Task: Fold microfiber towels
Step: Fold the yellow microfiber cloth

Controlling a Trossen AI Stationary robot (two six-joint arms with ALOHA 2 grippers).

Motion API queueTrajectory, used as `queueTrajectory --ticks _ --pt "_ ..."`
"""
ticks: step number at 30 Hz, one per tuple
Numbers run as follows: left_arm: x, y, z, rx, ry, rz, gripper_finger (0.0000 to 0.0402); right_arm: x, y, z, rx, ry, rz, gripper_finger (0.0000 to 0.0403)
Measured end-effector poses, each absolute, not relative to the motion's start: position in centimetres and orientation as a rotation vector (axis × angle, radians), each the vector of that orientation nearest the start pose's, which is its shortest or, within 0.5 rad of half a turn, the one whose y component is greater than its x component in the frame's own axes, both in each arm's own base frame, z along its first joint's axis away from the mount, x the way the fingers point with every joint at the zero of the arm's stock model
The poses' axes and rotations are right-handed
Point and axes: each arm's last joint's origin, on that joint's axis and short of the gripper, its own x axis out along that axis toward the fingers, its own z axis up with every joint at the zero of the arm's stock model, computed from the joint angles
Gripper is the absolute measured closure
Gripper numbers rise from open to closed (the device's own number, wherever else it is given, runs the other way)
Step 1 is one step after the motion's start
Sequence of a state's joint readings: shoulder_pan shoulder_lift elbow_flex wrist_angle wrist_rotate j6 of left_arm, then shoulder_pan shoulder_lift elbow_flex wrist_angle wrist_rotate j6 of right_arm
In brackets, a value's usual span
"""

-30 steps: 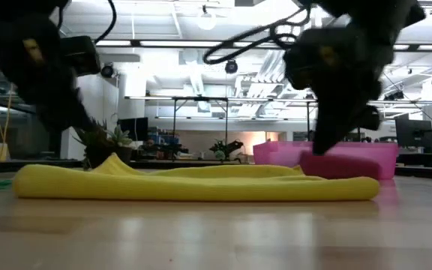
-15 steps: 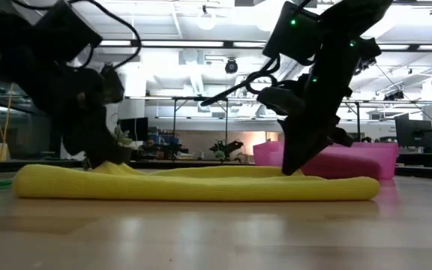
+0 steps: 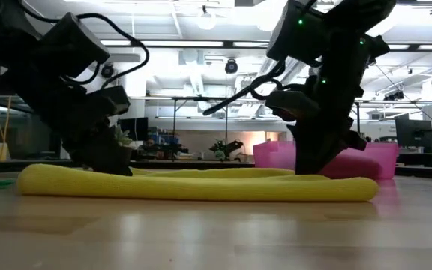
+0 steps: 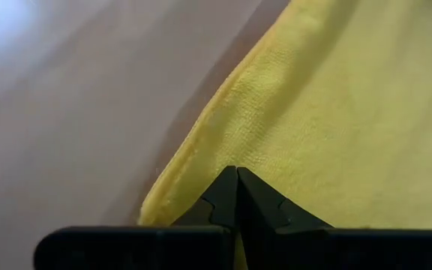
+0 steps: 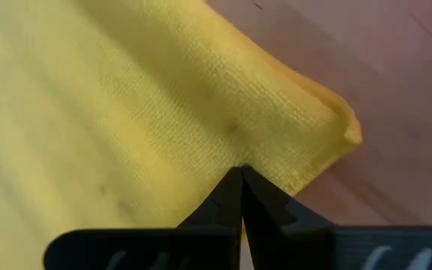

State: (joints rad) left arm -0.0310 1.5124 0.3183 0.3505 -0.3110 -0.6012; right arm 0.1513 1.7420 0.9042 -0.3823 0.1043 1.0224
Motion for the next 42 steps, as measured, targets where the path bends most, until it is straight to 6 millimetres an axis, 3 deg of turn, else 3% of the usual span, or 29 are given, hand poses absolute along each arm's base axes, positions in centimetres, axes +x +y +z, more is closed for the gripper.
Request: queueTrajectory --ticks 6,11,18,24,29,35,42 --pt "20.9 1.0 9.7 -0.281 0.744 0.503 0.0401 30.2 4.8 13.1 0.732 1.101 -0.594 0.0403" --pt "20.9 1.4 10.8 -0.299 0.707 0.454 0.0401 30.0 4.8 13.5 0.711 1.094 -0.588 0.0403" --pt "20.0 1.1 13.9 -0.305 0.618 0.359 0.0401 29.1 4.1 17.4 0.623 0.994 -0.504 0.0403" --pt "18.6 -0.9 16.5 -0.342 0.568 0.086 0.0401 27.8 4.7 21.0 0.581 0.889 -0.383 0.0403" --pt "18.6 -4.0 18.1 -0.203 0.598 -0.047 0.0401 27.2 5.9 22.0 0.582 0.896 -0.277 0.0398" --pt "19.9 -7.7 18.4 0.03 0.732 -0.134 0.0377 26.6 7.9 21.2 0.559 1.002 -0.181 0.0331" --pt "21.4 -10.8 15.7 0.205 0.883 -0.232 0.0306 26.8 9.5 19.4 0.495 1.067 -0.179 0.0211"
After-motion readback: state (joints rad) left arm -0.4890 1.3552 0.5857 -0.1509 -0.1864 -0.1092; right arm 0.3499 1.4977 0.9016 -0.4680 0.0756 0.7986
